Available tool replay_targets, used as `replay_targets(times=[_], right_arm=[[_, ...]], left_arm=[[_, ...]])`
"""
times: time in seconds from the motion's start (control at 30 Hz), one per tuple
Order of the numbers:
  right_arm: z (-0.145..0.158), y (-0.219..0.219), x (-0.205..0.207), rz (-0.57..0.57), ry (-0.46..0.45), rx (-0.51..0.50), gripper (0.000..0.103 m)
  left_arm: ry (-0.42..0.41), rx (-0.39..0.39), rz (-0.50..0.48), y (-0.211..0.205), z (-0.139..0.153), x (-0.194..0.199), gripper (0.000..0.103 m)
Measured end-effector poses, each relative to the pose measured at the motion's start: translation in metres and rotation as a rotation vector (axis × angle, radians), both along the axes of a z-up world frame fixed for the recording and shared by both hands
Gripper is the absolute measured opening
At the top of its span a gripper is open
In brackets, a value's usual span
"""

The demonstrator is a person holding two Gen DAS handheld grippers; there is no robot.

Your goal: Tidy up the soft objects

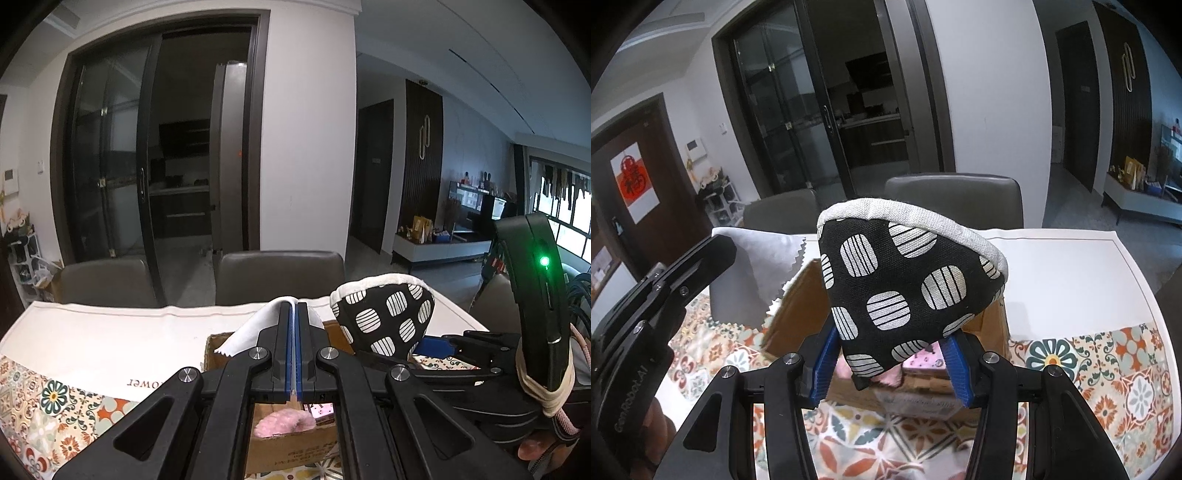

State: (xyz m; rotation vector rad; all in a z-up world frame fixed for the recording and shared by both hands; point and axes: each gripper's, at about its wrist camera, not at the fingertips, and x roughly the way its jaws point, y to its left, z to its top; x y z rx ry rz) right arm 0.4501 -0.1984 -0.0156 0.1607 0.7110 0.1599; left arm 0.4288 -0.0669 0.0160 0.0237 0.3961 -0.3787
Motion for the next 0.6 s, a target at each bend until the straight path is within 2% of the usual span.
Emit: replay_targets(times=[0.6], right_arm=[[-0.041, -0.002, 0.043, 0.002, 0.106, -0.032, 0.054]], left_arm=[[0.132, 0.039, 0.011, -0.012, -0.043, 0.042, 0.005]])
